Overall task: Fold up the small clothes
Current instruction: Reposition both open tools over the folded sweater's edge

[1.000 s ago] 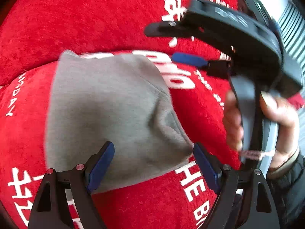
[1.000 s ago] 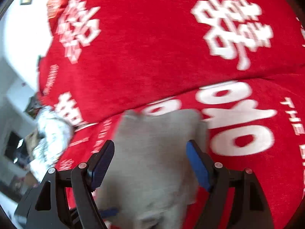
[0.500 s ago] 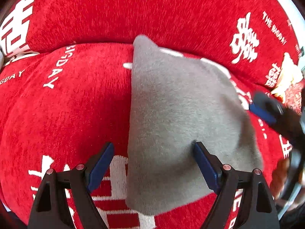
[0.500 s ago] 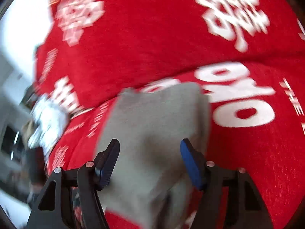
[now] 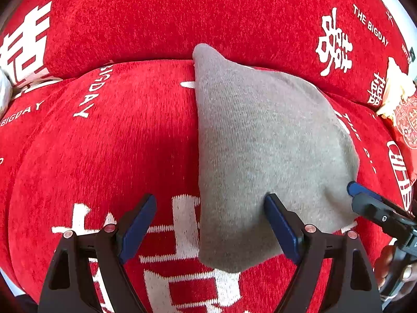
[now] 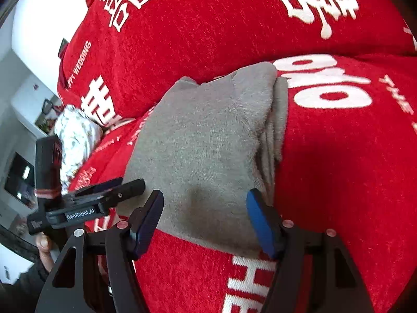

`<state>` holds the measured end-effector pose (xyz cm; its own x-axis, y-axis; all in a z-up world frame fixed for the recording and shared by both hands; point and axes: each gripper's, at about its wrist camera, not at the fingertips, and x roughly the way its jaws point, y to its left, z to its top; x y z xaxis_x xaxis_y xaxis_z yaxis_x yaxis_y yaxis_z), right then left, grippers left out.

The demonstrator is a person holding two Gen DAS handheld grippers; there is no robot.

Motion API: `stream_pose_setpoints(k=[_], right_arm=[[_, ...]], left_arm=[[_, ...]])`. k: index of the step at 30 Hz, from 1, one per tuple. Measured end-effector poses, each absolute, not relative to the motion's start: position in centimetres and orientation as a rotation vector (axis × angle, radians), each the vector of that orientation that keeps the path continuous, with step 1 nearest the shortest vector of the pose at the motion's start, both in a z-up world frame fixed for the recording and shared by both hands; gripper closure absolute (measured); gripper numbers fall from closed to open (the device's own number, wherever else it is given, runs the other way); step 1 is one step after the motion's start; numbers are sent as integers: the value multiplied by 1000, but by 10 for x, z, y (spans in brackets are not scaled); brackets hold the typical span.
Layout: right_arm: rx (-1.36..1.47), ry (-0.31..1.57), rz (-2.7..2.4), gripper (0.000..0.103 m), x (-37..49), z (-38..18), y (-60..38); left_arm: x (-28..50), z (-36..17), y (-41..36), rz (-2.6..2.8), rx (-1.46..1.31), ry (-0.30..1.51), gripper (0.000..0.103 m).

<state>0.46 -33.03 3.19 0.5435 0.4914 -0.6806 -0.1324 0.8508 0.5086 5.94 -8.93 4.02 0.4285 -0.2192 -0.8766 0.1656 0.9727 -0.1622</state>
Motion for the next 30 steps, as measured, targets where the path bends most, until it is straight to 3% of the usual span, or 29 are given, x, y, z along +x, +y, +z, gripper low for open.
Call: stream_pose_setpoints(k=[2,4,10,16,18,24,30], right_arm=[[375,924,345,31,0,40,-327],[323,885,277,20,-1,53,-324],[284,790,291,19,20,82,-313],[258,903,346,20,72,56,-294],[228,924,332,20,84,46,-294],[180,922,320,19,103,44,-294],[324,920,340,18,93,62,-317]], left_arm=[[56,44,-87,-244,-53,1097,17],[54,51,-87,-244,-34,1061,17],[72,60,-87,-214,9,1020,17],[99,50,-91,-208,0,1047,17],[107,45,-93,-213,-6,1063,12],[128,34,-94,-232,-38,1103,8],[129,51,-87,-284,-70,1085,8]])
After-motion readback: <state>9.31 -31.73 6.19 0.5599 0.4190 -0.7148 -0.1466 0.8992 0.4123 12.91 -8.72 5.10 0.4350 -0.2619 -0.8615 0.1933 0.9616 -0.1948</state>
